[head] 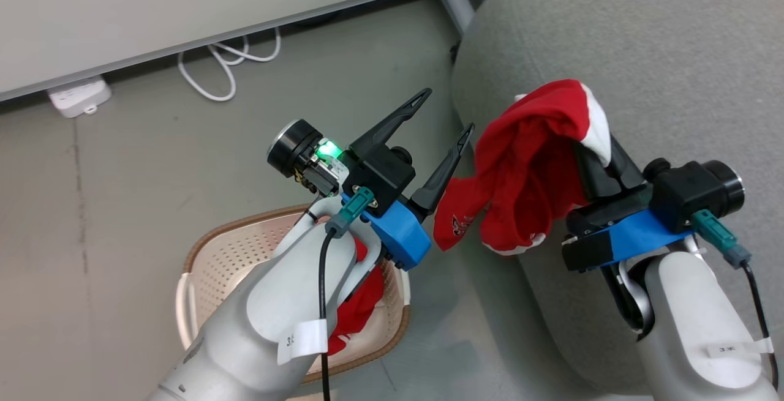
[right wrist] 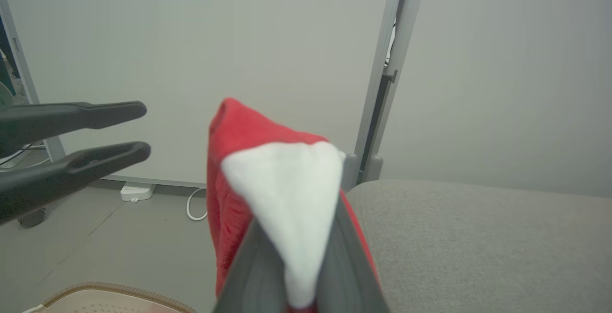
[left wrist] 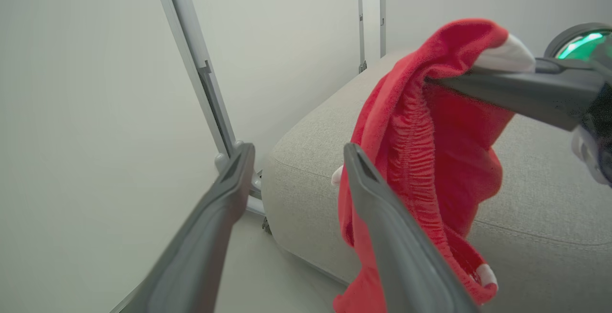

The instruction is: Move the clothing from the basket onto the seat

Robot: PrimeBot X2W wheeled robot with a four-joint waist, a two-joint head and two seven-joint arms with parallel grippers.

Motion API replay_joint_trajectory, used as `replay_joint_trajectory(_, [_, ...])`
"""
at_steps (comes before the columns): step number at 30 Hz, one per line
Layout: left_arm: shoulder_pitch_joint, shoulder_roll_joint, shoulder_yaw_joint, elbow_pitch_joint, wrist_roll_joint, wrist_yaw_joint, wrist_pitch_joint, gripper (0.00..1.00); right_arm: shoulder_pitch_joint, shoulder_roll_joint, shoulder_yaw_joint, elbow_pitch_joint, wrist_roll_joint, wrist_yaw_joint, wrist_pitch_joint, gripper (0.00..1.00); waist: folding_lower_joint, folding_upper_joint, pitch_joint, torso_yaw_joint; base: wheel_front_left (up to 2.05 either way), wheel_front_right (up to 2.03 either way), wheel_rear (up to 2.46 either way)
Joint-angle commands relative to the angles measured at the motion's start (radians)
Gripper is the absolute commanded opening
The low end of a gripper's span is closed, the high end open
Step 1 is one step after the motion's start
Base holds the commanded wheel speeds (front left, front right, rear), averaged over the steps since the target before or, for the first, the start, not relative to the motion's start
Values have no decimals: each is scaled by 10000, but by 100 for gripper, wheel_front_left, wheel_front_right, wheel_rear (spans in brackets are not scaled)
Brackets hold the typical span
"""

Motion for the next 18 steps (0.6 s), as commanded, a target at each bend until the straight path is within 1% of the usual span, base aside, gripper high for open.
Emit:
replay_joint_trajectory(1, [-95,57,12,23,27,-9,-29,100,-45,28,-72,-78,-65,5,-7,0,-1,0,133,-296,0,0,0])
replay_joint_trajectory(9, [51,-3,-331,190,72,-133,-31,100,318,99,-793,-355,-120,5,-7,0,-1,0,252,-1012,0,0,0])
replay_joint_trajectory(18, [135,-77,-767,291,-31,-206,-31,100,709,177,-1386,-456,-108,3,-7,0,-1,0,274,-1390,0,0,0])
